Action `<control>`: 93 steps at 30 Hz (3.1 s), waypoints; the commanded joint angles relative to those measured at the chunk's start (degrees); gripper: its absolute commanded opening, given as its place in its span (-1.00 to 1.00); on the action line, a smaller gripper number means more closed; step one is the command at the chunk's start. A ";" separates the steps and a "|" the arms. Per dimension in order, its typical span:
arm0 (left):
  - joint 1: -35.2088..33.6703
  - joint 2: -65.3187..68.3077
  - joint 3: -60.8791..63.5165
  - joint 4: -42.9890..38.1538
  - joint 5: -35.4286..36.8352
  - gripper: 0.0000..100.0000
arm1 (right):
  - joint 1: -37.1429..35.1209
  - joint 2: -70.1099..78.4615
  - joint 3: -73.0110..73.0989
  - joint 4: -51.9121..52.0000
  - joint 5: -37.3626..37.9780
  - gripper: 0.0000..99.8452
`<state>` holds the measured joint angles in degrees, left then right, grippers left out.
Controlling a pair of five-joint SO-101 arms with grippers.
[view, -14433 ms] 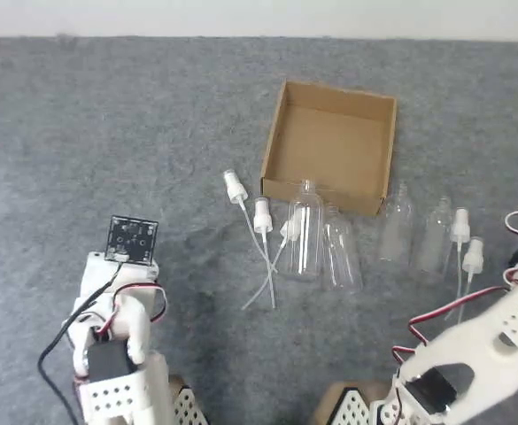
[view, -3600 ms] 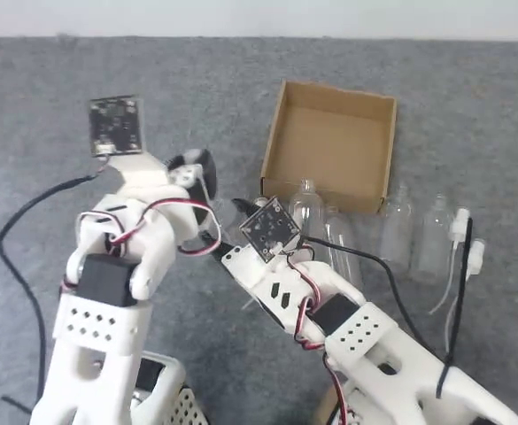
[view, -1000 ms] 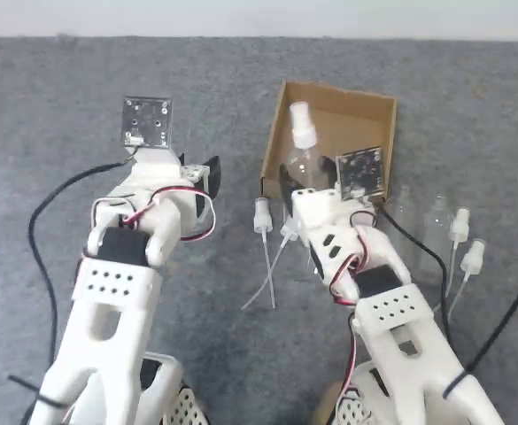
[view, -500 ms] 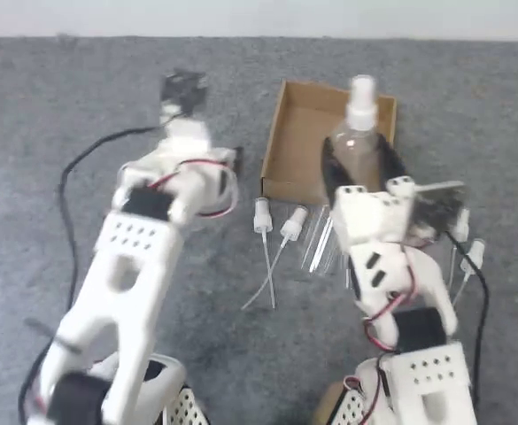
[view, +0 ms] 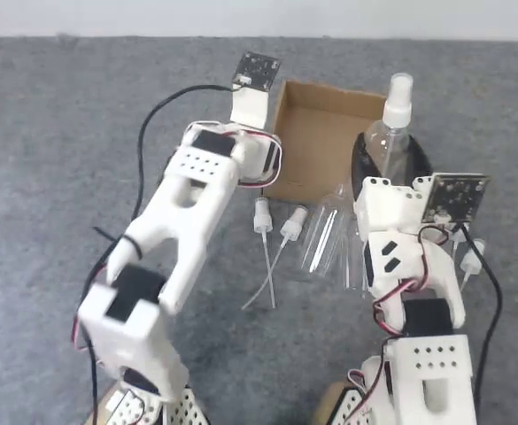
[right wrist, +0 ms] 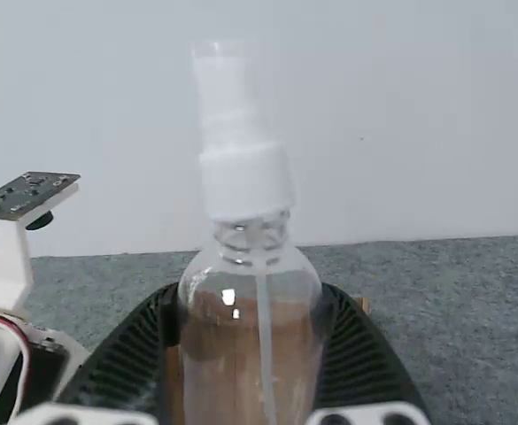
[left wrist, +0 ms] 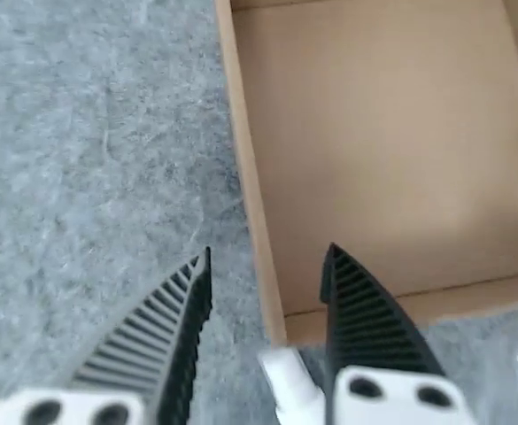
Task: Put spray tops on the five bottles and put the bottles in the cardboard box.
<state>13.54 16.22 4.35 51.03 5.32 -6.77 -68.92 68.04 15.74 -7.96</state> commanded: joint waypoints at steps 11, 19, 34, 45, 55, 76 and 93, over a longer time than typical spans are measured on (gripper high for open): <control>-0.09 7.82 -8.31 5.54 -0.35 -0.98 | 0.66 0.66 -4.22 -0.22 -0.62 -0.99; 0.70 7.82 -8.22 12.22 3.96 -0.98 | 0.66 0.66 -4.22 -0.22 -0.62 -0.99; 8.09 5.45 -4.70 18.02 22.33 -0.98 | 0.66 0.66 -4.13 -0.22 -0.62 -0.99; 6.59 -3.87 6.81 10.37 20.40 -0.86 | 0.57 0.66 -4.13 -0.04 -0.62 -0.99; -4.40 -8.18 -0.04 10.29 14.86 -0.61 | 0.57 0.66 -4.13 -0.13 -0.62 -0.99; -7.38 -63.30 49.45 -11.96 12.75 -0.69 | -5.23 0.75 -2.64 0.22 -0.44 -0.99; -7.30 -80.88 74.24 -36.92 4.92 -0.69 | -6.81 0.75 -1.23 -8.04 -0.26 -0.99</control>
<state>6.51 -62.99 78.90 15.60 10.77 -13.19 -68.57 68.04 13.54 -7.96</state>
